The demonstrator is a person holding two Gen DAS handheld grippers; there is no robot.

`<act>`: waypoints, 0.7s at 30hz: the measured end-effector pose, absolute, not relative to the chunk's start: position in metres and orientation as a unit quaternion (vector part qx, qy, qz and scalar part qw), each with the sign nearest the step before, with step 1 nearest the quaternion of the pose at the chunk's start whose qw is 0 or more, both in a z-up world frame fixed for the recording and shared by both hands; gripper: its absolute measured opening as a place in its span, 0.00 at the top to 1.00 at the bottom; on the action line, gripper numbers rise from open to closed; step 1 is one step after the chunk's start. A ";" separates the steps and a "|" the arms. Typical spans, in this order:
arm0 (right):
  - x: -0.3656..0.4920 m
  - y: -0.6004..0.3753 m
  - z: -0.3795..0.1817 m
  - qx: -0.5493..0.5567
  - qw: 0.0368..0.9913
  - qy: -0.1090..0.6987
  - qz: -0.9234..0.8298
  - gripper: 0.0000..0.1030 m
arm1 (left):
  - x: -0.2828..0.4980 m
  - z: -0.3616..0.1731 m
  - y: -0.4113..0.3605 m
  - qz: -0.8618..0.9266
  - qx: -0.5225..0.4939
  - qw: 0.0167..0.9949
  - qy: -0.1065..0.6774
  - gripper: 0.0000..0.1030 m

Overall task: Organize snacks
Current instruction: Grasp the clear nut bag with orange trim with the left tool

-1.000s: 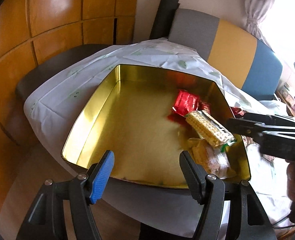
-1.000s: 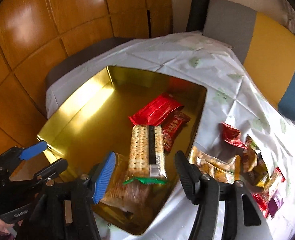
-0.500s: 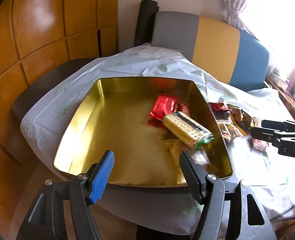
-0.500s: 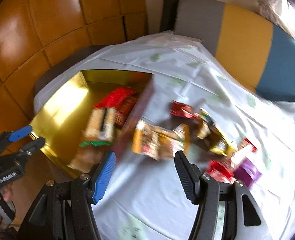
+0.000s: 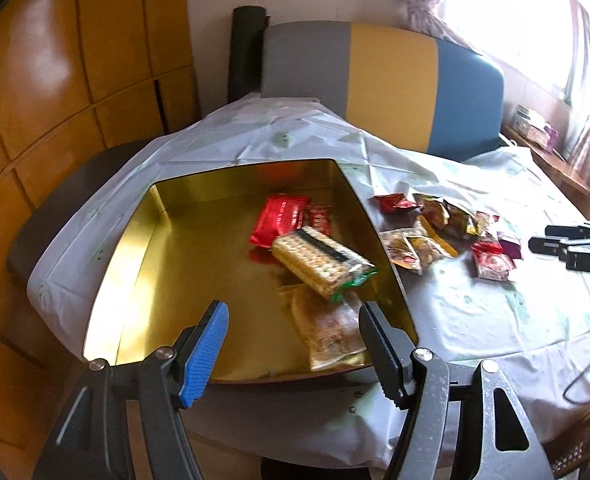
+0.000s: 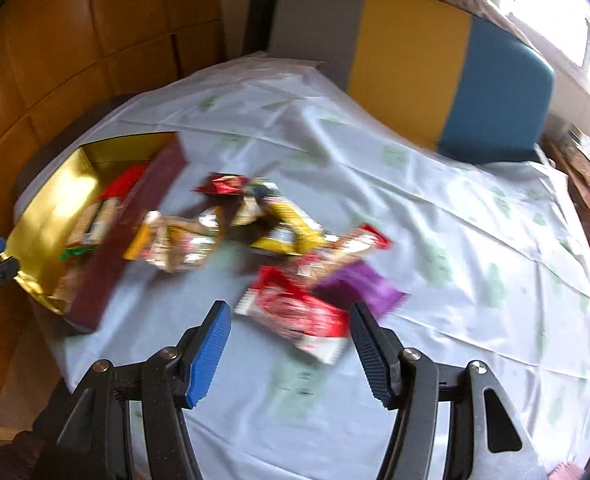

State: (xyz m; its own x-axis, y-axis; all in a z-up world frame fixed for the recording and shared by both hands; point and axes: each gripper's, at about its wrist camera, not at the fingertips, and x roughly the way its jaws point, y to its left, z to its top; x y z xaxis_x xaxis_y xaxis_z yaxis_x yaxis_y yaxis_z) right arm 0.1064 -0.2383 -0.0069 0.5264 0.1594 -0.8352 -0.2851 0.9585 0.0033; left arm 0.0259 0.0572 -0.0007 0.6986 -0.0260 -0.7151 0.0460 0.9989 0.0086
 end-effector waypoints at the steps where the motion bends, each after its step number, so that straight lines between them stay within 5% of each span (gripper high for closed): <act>1: 0.107 -0.247 -0.007 -0.064 0.872 0.470 0.120 0.40 | 0.026 -0.001 0.053 -0.024 0.018 0.921 0.388 0.34; 21: 0.120 -0.330 -0.023 0.038 0.873 0.481 0.074 0.39 | 0.114 -0.005 -0.070 -0.240 0.244 0.836 0.430 0.29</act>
